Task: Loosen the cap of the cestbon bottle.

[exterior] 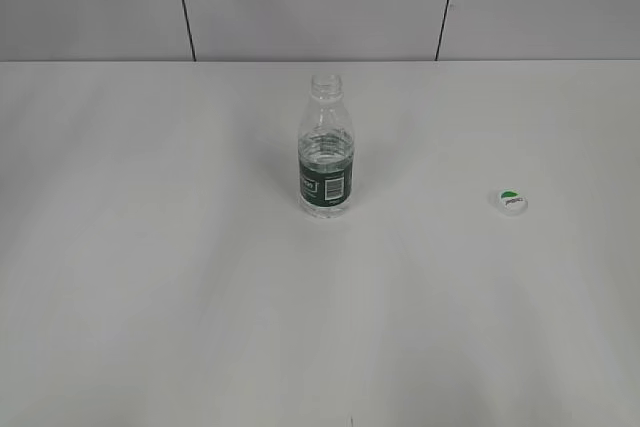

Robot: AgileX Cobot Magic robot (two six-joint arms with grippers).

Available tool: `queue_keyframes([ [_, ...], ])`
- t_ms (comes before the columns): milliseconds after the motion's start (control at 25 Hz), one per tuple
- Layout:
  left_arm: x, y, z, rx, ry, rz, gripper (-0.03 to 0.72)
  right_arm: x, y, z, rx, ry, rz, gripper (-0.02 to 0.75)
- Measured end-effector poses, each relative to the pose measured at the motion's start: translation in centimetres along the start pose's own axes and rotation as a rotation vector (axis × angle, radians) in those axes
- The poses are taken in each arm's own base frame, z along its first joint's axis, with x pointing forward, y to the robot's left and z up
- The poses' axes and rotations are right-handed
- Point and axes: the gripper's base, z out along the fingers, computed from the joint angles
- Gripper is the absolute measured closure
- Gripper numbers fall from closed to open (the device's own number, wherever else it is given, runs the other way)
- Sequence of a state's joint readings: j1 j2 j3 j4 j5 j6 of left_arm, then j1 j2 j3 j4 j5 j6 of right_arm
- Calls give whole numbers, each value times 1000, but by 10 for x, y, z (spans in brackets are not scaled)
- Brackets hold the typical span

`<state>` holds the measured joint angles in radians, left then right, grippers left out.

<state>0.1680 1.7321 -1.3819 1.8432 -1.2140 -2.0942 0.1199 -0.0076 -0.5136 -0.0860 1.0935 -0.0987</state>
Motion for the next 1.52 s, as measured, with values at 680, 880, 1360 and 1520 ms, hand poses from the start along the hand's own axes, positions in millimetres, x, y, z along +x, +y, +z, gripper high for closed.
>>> queue_keyframes([
  [680,1,-26,75,-214,-83,78,249,0,0,0,0,0,0,265],
  [880,2,-32,93,-457,-229,93,220,0,0,0,0,0,0,265],
  [1360,31,-25,92,-986,-420,117,177,0,0,0,0,-1,0,265],
  [1520,33,-24,93,-983,-410,101,176,0,0,0,0,-1,0,265],
])
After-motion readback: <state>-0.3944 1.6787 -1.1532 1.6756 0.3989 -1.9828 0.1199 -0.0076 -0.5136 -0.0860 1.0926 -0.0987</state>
